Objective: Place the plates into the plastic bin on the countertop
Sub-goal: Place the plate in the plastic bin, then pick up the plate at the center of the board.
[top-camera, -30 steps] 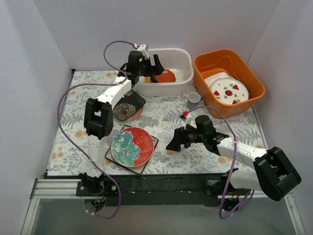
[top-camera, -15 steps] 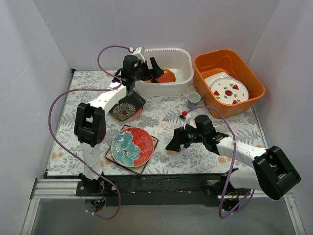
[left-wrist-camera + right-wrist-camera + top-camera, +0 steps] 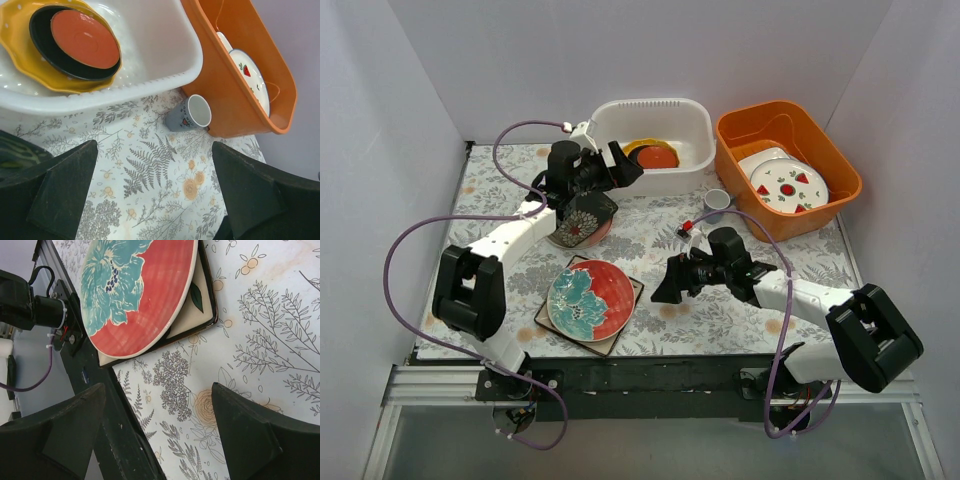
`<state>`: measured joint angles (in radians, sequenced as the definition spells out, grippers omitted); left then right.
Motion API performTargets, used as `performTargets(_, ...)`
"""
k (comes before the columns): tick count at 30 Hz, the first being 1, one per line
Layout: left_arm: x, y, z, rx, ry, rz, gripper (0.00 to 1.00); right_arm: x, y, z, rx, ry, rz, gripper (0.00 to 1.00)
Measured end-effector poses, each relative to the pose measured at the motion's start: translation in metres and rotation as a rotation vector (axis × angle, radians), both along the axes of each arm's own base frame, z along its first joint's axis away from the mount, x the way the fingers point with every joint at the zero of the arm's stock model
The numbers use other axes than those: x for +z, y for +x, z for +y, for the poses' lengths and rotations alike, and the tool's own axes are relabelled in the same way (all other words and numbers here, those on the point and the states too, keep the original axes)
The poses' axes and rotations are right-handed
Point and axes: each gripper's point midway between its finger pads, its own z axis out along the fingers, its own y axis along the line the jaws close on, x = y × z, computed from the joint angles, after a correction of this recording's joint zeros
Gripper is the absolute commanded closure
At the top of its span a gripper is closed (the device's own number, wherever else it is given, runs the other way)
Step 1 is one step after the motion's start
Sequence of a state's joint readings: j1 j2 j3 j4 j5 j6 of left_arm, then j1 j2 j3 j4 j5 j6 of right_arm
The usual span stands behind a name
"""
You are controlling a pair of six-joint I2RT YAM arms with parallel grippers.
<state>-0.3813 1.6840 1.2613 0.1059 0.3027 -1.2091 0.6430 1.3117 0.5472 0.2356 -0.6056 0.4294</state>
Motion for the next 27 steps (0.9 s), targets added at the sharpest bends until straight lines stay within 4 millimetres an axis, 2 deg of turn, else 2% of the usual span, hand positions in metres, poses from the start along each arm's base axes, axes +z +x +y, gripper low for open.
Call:
performTargets(4,0.004,-0.016,0.015,0.019,0.009,-0.013,0.02,-0.004,0.003,0.006,0.006,-0.011,0.02,0.09)
performTargets(7,-0.006,-0.031,0.028,0.039,0.03,0.008,0.02,-0.004,0.007,0.012,0.012,-0.013,0.027,0.11)
performTargets(11,0.003,-0.05,0.044,0.067,0.036,-0.006,0.02,-0.005,0.012,0.021,0.025,-0.014,0.035,0.12)
performTargets(16,0.003,-0.077,0.063,0.112,0.043,-0.011,0.02,-0.005,0.017,0.032,0.05,-0.009,0.047,0.17)
performTargets(20,-0.009,-0.099,0.08,0.158,0.057,0.016,0.02,-0.008,0.022,0.041,0.066,-0.006,0.057,0.22)
performTargets(27,-0.051,-0.132,0.104,0.245,0.076,0.141,0.02,-0.016,0.027,0.054,0.091,-0.01,0.096,0.3)
